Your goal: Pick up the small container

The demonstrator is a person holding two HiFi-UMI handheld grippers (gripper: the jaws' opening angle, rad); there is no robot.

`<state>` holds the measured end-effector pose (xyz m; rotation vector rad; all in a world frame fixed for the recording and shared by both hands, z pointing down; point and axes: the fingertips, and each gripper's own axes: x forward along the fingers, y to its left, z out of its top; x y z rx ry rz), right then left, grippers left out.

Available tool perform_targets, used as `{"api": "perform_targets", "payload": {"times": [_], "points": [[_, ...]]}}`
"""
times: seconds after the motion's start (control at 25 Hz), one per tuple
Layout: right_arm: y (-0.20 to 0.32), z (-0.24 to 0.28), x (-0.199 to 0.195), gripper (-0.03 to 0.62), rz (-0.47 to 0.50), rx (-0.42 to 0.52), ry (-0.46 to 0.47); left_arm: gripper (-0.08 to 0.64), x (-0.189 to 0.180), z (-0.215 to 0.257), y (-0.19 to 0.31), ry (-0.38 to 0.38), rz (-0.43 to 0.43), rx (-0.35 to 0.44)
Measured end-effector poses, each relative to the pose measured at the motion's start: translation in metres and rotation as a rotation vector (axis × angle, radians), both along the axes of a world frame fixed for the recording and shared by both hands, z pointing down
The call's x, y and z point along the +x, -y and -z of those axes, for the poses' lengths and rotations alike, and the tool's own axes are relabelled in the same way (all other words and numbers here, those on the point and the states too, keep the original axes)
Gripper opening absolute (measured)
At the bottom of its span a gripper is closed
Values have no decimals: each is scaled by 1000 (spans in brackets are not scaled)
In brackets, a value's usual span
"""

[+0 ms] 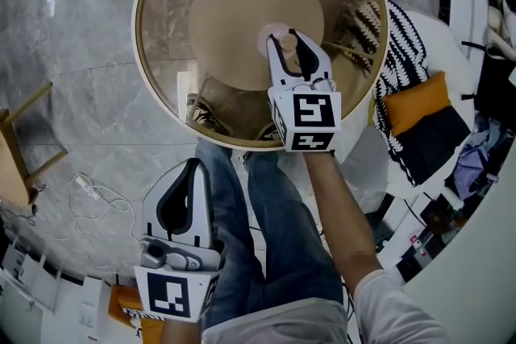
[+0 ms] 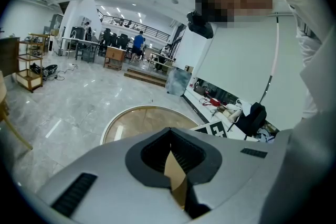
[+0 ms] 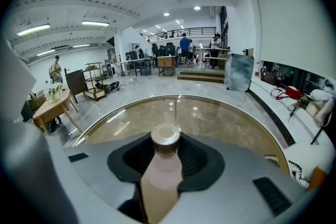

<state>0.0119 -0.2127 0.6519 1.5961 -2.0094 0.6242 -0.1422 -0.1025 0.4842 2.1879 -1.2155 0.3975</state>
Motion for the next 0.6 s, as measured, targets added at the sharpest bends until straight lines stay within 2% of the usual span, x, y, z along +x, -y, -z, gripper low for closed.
{"api": "perform_targets", "payload": {"times": [0.6], "points": [[-10, 16, 7, 144, 24, 0, 8, 15, 21, 15, -2, 3, -41, 13]]}}
